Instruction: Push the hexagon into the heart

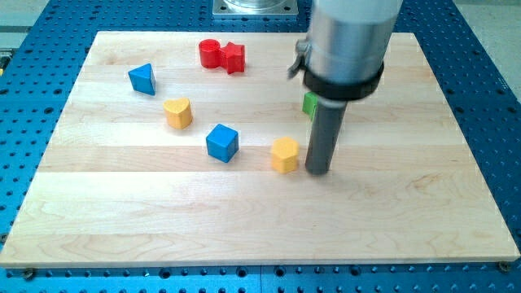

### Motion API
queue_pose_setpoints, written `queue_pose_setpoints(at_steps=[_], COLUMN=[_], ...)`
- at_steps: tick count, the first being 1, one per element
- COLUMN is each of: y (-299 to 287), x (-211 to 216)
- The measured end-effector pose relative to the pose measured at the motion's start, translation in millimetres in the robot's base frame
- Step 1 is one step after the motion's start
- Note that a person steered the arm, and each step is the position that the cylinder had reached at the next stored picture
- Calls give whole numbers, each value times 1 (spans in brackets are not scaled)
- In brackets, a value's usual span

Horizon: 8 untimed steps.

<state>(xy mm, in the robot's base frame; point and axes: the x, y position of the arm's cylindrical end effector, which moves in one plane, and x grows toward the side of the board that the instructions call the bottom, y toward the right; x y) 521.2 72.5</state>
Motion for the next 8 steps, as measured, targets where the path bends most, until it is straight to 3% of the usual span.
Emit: queue_pose_setpoints(at_steps=[1, 2, 3, 4, 5, 6, 8], y=[-1, -16, -41, -64, -79, -26, -21], x=[-4, 39, -14, -40, -105, -85, -150])
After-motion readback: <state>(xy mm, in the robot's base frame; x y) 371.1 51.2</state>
